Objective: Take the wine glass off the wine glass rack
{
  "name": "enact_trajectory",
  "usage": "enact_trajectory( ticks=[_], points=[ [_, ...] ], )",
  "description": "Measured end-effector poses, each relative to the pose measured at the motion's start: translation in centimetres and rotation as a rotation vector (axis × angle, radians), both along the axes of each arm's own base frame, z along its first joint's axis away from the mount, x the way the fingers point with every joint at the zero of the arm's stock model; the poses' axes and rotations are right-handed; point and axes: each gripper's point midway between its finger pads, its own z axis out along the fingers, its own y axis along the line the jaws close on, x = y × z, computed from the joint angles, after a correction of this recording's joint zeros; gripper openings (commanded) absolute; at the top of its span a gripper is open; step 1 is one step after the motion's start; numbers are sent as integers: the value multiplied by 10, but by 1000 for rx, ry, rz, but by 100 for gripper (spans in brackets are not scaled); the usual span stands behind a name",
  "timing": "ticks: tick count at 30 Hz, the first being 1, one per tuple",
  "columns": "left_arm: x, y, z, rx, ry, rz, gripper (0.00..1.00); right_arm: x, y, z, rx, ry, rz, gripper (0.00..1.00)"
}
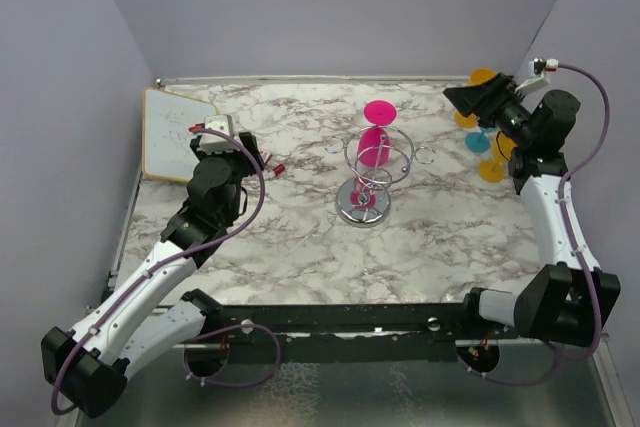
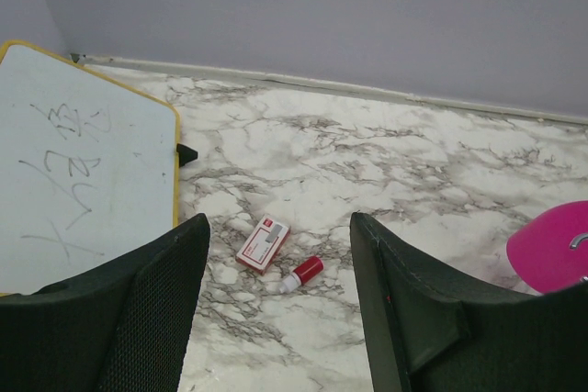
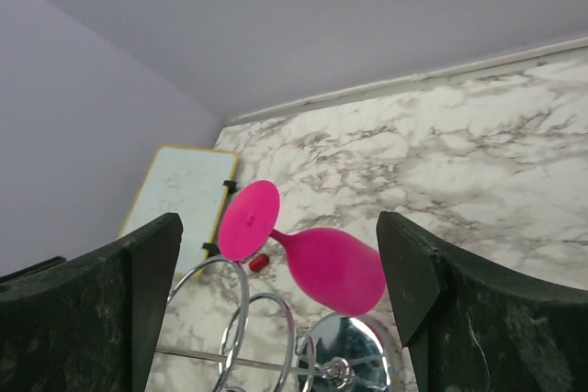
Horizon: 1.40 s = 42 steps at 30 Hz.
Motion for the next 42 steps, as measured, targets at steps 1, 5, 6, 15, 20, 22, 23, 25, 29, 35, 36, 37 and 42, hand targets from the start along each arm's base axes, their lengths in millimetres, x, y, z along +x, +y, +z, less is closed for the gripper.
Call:
enact_trajectory(
  ticks=[1, 5, 6, 15, 20, 22, 23, 25, 29, 35, 36, 37, 42],
  points=[
    [0, 0, 0, 1, 1, 0, 64, 7, 0, -10, 11, 33, 10, 82],
    [0, 0, 0, 1, 1, 0, 64, 18, 18, -12, 86, 113, 136, 76],
    [0, 0, 0, 1, 1, 0, 64, 21, 23, -16, 104, 137, 161, 75],
    [0, 0, 0, 8, 1, 0, 64, 34, 86, -66, 203, 351, 351, 54],
    [0, 0, 0, 8, 1, 0, 65, 38, 103, -77, 230, 400, 384, 50],
    [0, 0, 0, 8, 1, -1, 65, 41, 104, -82, 245, 420, 382, 49],
    [0, 0, 0, 8, 1, -1, 65, 42, 105, -84, 252, 427, 382, 49],
    [0, 0, 0, 8, 1, -1, 65, 44, 108, -89, 265, 442, 386, 48],
    [0, 0, 0, 8, 1, -3, 65, 47, 113, -95, 282, 464, 392, 45],
    [0, -1, 0, 8, 1, -5, 65, 46, 120, -94, 288, 463, 409, 32],
    [0, -1, 0, 8, 1, -5, 65, 45, 122, -93, 287, 461, 413, 31],
    [0, -1, 0, 8, 1, -5, 65, 45, 123, -92, 289, 459, 416, 29],
    [0, -1, 0, 8, 1, -7, 65, 45, 123, -92, 290, 456, 417, 20]
  ],
)
